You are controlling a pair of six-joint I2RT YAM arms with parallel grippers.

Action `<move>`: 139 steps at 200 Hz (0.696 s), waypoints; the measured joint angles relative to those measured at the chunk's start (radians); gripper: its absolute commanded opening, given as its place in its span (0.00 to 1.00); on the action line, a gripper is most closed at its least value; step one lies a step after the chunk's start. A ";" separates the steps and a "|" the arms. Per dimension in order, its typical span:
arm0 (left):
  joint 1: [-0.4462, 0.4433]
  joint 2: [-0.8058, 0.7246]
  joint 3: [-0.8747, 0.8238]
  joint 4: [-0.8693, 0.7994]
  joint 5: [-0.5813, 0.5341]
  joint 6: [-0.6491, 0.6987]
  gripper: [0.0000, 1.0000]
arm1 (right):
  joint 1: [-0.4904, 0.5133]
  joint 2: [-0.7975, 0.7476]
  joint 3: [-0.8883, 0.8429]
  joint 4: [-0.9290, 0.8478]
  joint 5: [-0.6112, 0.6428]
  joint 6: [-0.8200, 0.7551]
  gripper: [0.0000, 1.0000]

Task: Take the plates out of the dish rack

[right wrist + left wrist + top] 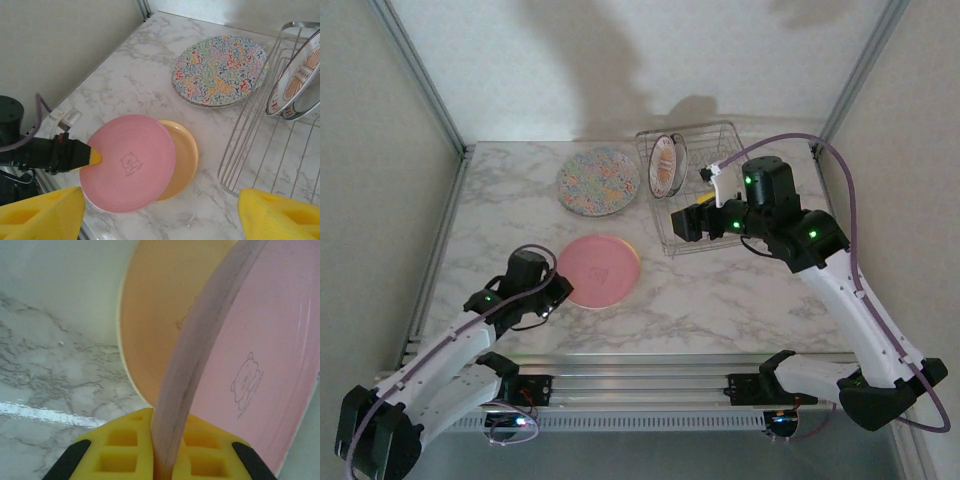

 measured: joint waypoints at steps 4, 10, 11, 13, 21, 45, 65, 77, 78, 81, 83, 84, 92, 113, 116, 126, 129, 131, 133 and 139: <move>0.000 0.002 -0.009 0.012 -0.002 -0.005 0.00 | 0.000 0.000 0.000 0.000 0.000 0.000 0.80; 0.000 0.007 -0.018 0.023 -0.004 -0.012 0.00 | 0.000 0.000 0.000 0.000 0.000 0.000 0.80; 0.000 0.009 -0.019 0.026 -0.005 -0.014 0.00 | 0.000 0.000 0.000 0.000 0.001 0.000 0.80; 0.000 0.010 -0.020 0.027 -0.005 -0.014 0.00 | 0.000 0.000 0.000 0.000 0.001 0.000 0.80; 0.000 0.026 -0.023 0.042 -0.008 -0.019 0.00 | 0.000 0.000 0.000 0.000 0.001 0.000 0.80; 0.000 0.086 -0.023 0.084 -0.027 -0.020 0.00 | 0.002 0.000 0.000 0.000 0.010 0.001 0.80; 0.000 0.136 -0.014 0.090 -0.040 -0.012 0.00 | 0.005 0.000 0.000 0.000 0.019 0.003 0.80; 0.000 0.168 -0.002 0.091 -0.049 -0.004 0.00 | 0.006 0.000 0.000 0.000 0.020 0.005 0.80; 0.000 0.169 0.000 0.091 -0.050 -0.004 0.00 | 0.006 0.000 0.000 0.000 0.021 0.005 0.80; 0.000 0.176 0.003 0.091 -0.053 -0.003 0.00 | 0.006 0.000 0.000 0.000 0.022 0.005 0.80; 0.000 0.182 0.006 0.092 -0.053 0.000 0.00 | 0.007 0.000 0.000 0.000 0.023 0.006 0.80; 0.000 0.184 0.007 0.092 -0.053 0.000 0.00 | 0.007 0.000 0.000 0.000 0.023 0.006 0.80; 0.000 0.203 0.017 0.094 -0.058 0.006 0.00 | 0.009 0.000 0.000 0.000 0.026 0.009 0.80; 0.000 0.237 0.040 0.097 -0.061 0.017 0.00 | 0.016 0.000 0.000 0.000 0.027 0.016 0.80; 0.000 0.240 0.043 0.098 -0.062 0.018 0.00 | 0.017 0.000 0.000 0.000 0.027 0.016 0.80; 0.000 0.250 0.052 0.098 -0.065 0.024 0.00 | 0.020 0.000 0.000 0.000 0.028 0.019 0.80; 0.000 0.253 0.055 0.100 -0.067 0.026 0.00 | 0.021 0.000 0.000 0.000 0.030 0.020 0.80; 0.000 0.255 0.056 0.100 -0.068 0.026 0.00 | 0.022 0.000 0.000 0.000 0.031 0.020 0.80; 0.000 0.257 0.057 0.101 -0.069 0.028 0.00 | 0.022 0.000 0.000 0.000 0.030 0.021 0.80; 0.000 0.264 0.062 0.103 -0.072 0.032 0.00 | 0.023 0.000 0.000 0.000 0.033 0.023 0.80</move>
